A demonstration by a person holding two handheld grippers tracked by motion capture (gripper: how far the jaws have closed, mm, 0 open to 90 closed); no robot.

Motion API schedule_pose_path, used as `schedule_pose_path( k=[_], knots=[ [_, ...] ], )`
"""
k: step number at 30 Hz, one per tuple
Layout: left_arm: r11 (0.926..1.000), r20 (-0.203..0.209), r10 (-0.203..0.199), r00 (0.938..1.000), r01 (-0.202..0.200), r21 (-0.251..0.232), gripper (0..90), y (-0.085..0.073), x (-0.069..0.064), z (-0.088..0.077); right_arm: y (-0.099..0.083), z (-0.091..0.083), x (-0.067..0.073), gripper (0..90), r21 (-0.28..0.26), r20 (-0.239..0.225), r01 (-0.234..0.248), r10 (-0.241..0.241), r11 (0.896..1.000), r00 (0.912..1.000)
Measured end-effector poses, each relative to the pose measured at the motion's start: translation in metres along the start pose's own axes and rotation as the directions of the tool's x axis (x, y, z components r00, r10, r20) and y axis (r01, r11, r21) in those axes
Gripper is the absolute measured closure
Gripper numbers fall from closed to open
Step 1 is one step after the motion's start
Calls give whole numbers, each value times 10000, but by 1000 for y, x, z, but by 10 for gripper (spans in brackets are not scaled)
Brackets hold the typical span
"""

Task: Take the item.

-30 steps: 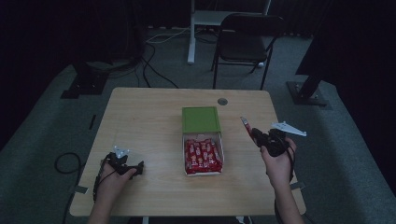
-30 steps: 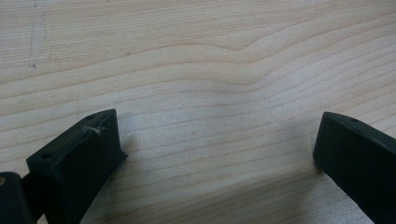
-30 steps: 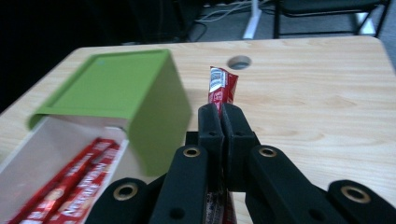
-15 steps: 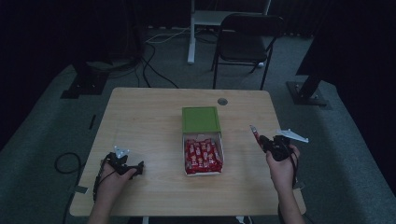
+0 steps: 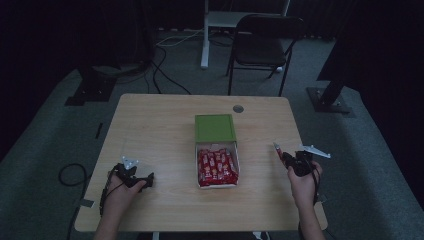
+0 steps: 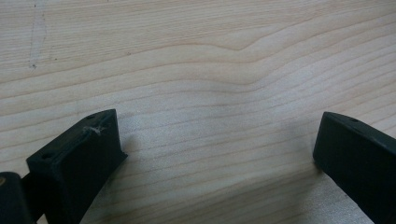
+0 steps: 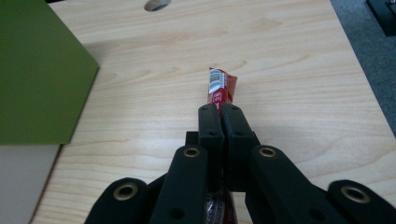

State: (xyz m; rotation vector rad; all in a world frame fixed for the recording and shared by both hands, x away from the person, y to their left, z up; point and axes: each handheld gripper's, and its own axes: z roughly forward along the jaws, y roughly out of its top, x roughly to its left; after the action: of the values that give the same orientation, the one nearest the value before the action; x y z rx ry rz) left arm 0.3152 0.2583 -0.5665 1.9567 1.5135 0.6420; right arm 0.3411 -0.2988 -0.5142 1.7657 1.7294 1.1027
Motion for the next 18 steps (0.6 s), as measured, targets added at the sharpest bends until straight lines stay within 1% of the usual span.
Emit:
schedule_pose_path(
  k=[5,8,11,16,18],
  knots=[
    [10000,1,1,10000,-1,3,17,0,0,0,-6,7,-7,880,138,97,-109,107,9998,9999],
    [10000,1,1,10000,-1,2,17,0,0,0,-8,9,-10,880,185,203,-161,157,9997,9997],
    [10000,3,4,10000,-4,2,17,0,0,0,-12,13,-16,880,340,367,-288,275,9990,9989],
    [10000,0,-1,10000,1,1,17,0,0,0,-16,17,-21,880,485,434,-460,439,9978,9981],
    [10000,2,-1,10000,1,1,17,0,0,0,-18,19,-23,880,631,434,-536,509,9966,9978]
  ],
)
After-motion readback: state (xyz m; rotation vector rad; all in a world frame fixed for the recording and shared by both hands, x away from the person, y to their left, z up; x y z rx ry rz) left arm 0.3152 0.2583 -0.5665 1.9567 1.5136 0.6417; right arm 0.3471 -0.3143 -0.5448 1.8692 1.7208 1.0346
